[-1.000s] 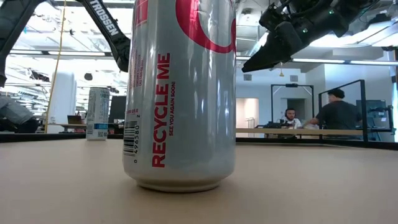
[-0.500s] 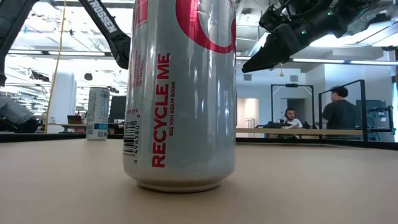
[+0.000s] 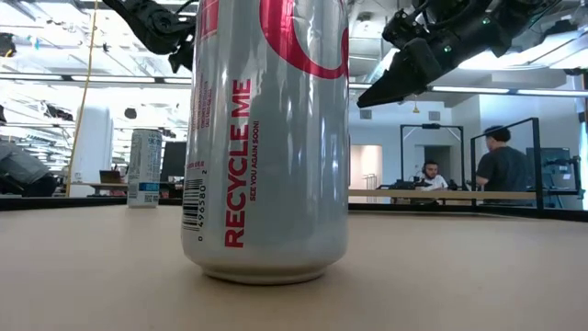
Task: Place canned beverage on shelf
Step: Put the top silver soda can on the shelf
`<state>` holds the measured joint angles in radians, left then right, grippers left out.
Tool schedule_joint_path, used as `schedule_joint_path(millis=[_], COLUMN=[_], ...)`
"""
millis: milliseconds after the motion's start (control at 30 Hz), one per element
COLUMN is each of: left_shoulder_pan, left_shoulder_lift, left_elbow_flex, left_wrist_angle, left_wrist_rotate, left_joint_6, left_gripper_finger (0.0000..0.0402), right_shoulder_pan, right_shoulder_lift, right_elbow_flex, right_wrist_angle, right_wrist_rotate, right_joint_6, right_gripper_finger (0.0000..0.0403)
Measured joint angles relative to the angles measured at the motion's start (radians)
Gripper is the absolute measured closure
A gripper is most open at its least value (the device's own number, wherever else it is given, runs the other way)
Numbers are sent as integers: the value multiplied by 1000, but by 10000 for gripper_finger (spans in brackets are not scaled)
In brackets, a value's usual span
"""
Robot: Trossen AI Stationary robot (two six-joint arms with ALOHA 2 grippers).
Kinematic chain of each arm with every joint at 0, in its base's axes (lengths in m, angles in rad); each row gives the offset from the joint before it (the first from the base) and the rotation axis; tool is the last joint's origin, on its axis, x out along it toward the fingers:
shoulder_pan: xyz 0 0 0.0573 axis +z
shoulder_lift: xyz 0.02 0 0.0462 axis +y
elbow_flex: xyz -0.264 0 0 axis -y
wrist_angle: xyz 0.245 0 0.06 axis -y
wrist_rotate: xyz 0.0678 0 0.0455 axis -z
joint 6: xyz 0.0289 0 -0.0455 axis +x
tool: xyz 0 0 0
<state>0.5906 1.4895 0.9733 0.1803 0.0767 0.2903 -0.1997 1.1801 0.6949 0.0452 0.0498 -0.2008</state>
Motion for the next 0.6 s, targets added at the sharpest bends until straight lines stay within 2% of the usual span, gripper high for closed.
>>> schedule_joint_path(millis=[100, 200, 433, 600], left_shoulder_pan=[14, 20, 15, 9], left_shoulder_lift=[9, 42, 136, 148], left_elbow_flex=[0, -1, 0, 0], left_wrist_angle=[-11, -17, 60, 123], left_wrist_rotate=[53, 80, 75, 43], left_joint_6=[35, 57, 119, 123], left_gripper_finger=[389, 356, 240, 159], right_shoulder_pan=[1, 4, 2, 3], right_shoulder_lift=[0, 0, 0, 0], right_elbow_flex=[0, 0, 0, 0], right_wrist_angle=[0, -1, -10, -19], right_wrist_rotate=[0, 0, 0, 0], right_joint_6=[0, 1, 0, -3], right_gripper_finger=[72, 72, 72, 72])
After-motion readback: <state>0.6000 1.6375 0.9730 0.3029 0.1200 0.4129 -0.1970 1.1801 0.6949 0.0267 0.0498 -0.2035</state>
